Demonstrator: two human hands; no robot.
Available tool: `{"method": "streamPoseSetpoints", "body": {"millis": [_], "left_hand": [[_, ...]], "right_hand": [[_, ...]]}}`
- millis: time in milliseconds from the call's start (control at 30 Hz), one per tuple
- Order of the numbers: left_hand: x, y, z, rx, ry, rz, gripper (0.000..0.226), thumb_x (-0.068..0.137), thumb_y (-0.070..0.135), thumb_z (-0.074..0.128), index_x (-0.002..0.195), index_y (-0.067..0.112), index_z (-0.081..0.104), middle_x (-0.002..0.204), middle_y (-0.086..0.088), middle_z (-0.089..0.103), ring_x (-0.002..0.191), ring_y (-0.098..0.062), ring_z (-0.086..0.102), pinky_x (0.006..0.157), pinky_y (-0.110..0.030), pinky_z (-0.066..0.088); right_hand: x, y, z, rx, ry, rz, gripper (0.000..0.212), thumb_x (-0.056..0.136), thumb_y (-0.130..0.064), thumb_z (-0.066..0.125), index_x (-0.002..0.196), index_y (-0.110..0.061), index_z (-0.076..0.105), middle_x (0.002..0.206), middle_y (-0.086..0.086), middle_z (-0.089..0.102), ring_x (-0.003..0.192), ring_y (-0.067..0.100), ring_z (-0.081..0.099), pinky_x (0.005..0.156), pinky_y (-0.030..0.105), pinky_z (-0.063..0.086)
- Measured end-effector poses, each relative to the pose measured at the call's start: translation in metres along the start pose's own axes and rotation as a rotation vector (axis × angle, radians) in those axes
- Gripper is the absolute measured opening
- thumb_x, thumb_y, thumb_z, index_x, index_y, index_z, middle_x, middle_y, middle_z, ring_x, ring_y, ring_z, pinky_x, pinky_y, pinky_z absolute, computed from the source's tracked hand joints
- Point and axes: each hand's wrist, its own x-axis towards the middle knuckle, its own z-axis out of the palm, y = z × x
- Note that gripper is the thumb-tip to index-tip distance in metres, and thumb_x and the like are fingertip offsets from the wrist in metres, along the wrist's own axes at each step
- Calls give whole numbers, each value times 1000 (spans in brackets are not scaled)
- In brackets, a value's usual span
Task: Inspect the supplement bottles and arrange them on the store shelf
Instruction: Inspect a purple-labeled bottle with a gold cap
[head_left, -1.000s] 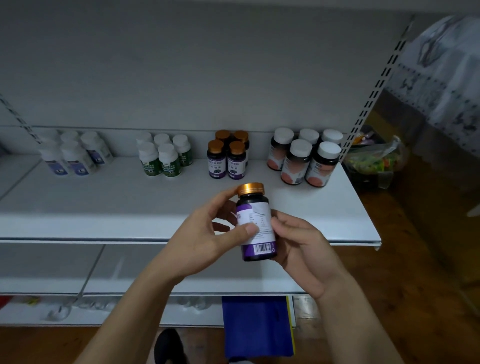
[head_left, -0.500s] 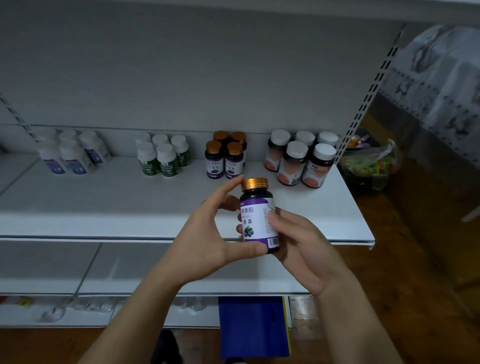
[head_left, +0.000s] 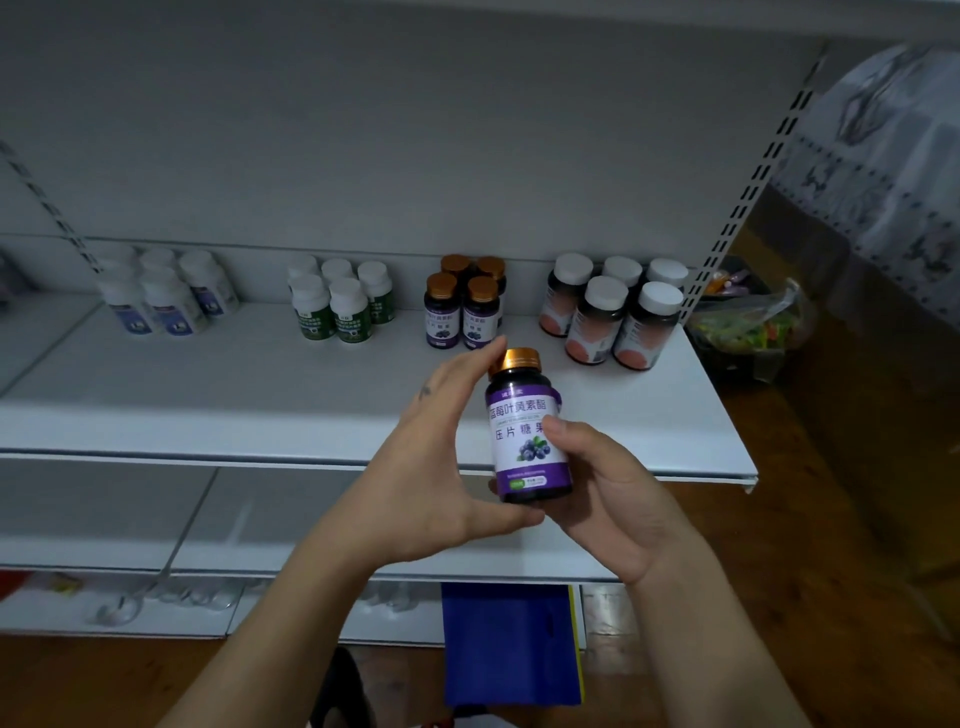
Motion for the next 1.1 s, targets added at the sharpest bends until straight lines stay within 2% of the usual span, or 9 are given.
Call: {"method": "streamPoseSetpoints", "body": {"millis": [33, 100, 200, 400, 533, 700, 900, 1000, 1100], "left_hand": [[-1, 0, 0, 22, 10, 10, 120, 54, 41, 90, 151, 41, 19, 146, 21, 29, 138, -2, 28, 109, -18, 28], [-5, 0, -1, 58, 21, 29, 118, 54, 44, 86, 151, 38, 21, 144, 20, 26, 138, -3, 26, 108, -14, 27], [-10, 0, 0, 60, 14, 50, 120, 54, 46, 87, 152, 39, 18, 143, 21, 21, 138, -5, 25, 108, -16, 31], [-16, -4, -3, 36, -34, -7, 132, 57, 39, 92, 149, 50, -2, 149, 26, 16, 134, 10, 24, 95, 5, 24], [-18, -5, -8, 27, 0, 13, 117, 60, 32, 90, 150, 37, 16, 149, 22, 24, 136, 6, 27, 102, 0, 23], [-21, -3, -8, 43, 21, 57, 112, 57, 34, 88, 148, 34, 23, 143, 20, 22, 131, 8, 31, 99, -2, 28], [-21, -6, -10, -16, -23, 30, 124, 61, 35, 91, 154, 35, 8, 151, 17, 23, 139, 1, 28, 108, -8, 25], [-20, -6, -12, -13, -58, 4, 121, 60, 35, 91, 152, 36, 13, 148, 21, 26, 132, 8, 32, 99, -1, 28], [-19, -5, -12, 68, -50, 47, 113, 61, 35, 89, 151, 30, 21, 145, 18, 26, 131, -1, 38, 103, -10, 35]], "right_hand": [[-1, 0, 0, -55, 14, -6, 43, 69, -26, 82, 106, -8, 74, 101, 14, 71, 92, 23, 67, 80, 34, 58], [-2, 0, 3, -171, 28, -27, 47, 74, -21, 73, 119, -9, 66, 104, 12, 71, 93, 20, 67, 77, 30, 56], [-1, 5, 8, -227, 56, -53, 55, 71, -14, 74, 124, -10, 59, 105, 13, 71, 93, 22, 68, 79, 34, 56], [-7, 8, 12, -19, -52, -7, 48, 79, -14, 58, 126, -3, 59, 115, 24, 68, 99, 36, 68, 84, 42, 56], [-8, 6, 13, 54, -98, 15, 45, 74, -16, 64, 117, -4, 69, 117, 25, 66, 103, 37, 65, 90, 47, 54], [-5, 10, 22, -238, 36, -23, 48, 67, -20, 77, 114, -16, 67, 100, 8, 72, 93, 19, 68, 81, 31, 57], [-5, 11, 21, -97, 5, -30, 50, 77, -15, 62, 126, -3, 57, 109, 18, 69, 94, 28, 68, 77, 36, 57], [-4, 10, 17, -24, -70, 6, 53, 78, -14, 60, 129, 0, 55, 115, 21, 66, 100, 31, 67, 81, 39, 57], [-2, 10, 17, -153, -65, 10, 51, 80, -20, 64, 129, -8, 58, 121, 18, 66, 110, 34, 64, 89, 41, 56]]}}
